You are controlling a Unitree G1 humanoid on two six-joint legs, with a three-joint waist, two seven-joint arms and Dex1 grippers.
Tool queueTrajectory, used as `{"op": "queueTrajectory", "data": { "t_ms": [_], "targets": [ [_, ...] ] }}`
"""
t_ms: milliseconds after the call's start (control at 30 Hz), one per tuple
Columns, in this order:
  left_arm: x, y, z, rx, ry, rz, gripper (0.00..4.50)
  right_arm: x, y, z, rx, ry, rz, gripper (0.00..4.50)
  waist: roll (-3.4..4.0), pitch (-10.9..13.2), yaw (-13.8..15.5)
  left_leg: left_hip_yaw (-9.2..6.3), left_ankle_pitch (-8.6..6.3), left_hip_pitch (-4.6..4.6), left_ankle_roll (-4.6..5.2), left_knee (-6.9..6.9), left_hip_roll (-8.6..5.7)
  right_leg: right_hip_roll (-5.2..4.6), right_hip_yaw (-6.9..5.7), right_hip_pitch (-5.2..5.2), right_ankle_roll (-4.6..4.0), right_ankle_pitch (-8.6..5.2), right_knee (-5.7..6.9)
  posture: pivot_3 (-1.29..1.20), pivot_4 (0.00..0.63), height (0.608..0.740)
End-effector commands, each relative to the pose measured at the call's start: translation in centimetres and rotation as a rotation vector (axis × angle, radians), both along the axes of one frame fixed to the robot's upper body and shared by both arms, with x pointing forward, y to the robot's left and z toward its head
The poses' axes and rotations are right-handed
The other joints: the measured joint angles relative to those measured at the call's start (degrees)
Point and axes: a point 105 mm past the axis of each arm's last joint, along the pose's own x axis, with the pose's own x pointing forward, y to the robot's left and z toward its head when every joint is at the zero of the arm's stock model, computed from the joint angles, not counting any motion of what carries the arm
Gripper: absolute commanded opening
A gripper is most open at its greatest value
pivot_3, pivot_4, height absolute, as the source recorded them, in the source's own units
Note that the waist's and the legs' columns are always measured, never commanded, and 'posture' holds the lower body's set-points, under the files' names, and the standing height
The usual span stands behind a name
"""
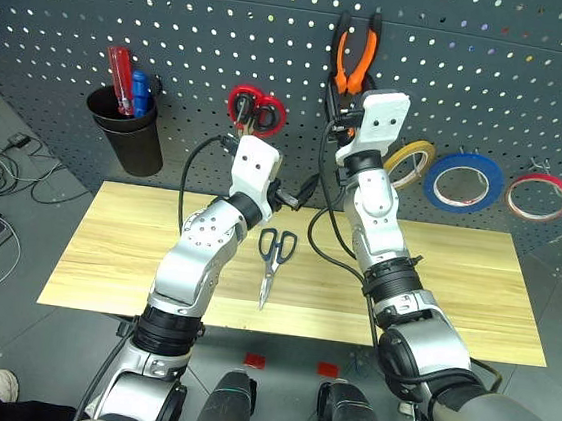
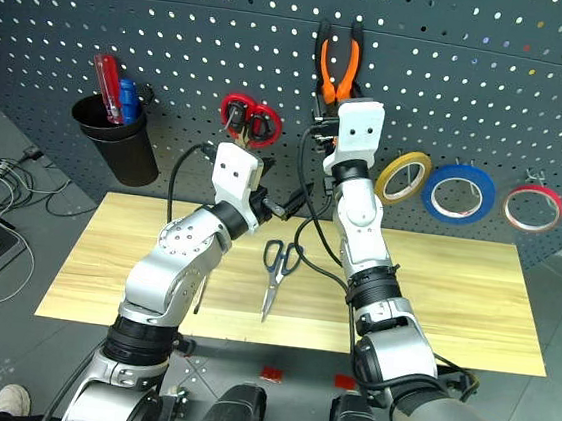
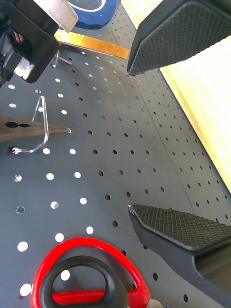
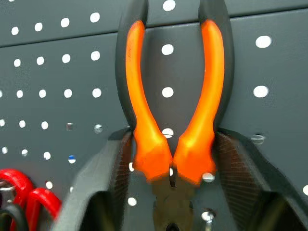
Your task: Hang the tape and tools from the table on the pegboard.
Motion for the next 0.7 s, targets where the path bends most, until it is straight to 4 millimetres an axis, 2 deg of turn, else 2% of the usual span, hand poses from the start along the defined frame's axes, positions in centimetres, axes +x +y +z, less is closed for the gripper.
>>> {"op": "queueTrajectory", "data": {
  "t_ms": [33, 100, 267, 700],
  "targets": [
    [-0.4, -0.2, 1.5, -0.009, -0.060, -0.009, 4.50, 0.1, -1.5, 0.4, 0.027, -0.003, -0.041, 3.88, -0.01, 0.03, 0.22, 0.00, 0.00, 0.00, 0.00, 0.01, -0.01, -0.02, 0.00, 0.01, 0.00, 0.00, -0.01, 0.25, 0.312, 0.740],
    [-0.4, -0.2, 1.5, -0.009, -0.060, -0.010, 4.50, 0.1, -1.6, 0.3, 0.021, -0.001, -0.045, 4.45, -0.02, 0.07, 0.32, 0.00, 0.00, -0.01, 0.01, 0.01, -0.03, -0.05, 0.00, 0.01, 0.00, 0.00, -0.01, 0.23, 0.306, 0.740],
    [-0.3, -0.6, 1.4, -0.019, -0.061, -0.017, 4.50, -0.3, -1.9, -0.1, 0.014, 0.015, -0.047, 4.45, -0.02, 0.07, 0.50, -0.01, 0.01, -0.01, 0.01, 0.02, -0.04, -0.05, -0.01, 0.01, 0.00, 0.00, -0.03, 0.22, 0.300, 0.740],
    [-0.3, -0.5, 1.0, -0.034, -0.056, -0.012, 4.50, -3.4, -2.7, -1.5, -0.095, 0.071, 0.044, 4.45, -0.01, 0.08, -0.13, -0.01, 0.05, -0.08, -0.05, -0.13, 0.02, -0.02, -0.02, -0.03, 0.00, 0.00, -0.29, 0.18, 0.275, 0.740]
  ]
}}
